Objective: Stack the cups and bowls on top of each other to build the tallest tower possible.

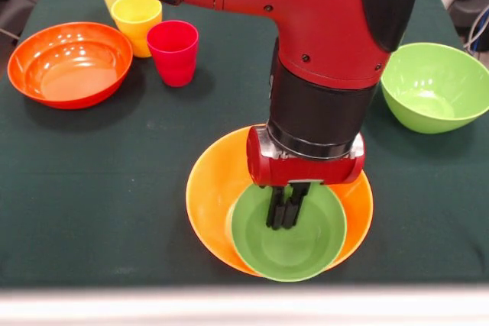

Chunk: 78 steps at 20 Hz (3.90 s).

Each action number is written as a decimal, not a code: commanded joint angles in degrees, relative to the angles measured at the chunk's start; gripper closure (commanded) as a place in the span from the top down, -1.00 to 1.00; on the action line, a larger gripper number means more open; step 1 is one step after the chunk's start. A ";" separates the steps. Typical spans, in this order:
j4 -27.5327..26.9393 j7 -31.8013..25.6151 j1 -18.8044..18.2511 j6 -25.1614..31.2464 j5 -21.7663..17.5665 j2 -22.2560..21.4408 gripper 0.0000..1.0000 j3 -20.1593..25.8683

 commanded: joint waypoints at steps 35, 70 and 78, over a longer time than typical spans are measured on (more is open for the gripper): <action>5.34 -17.01 0.96 16.06 -2.01 -3.18 -1.00 2.54; 75.18 -21.60 -22.03 -18.47 -6.85 -42.28 -1.00 10.11; 77.54 -15.87 -24.52 -20.10 -13.26 -41.92 1.00 13.10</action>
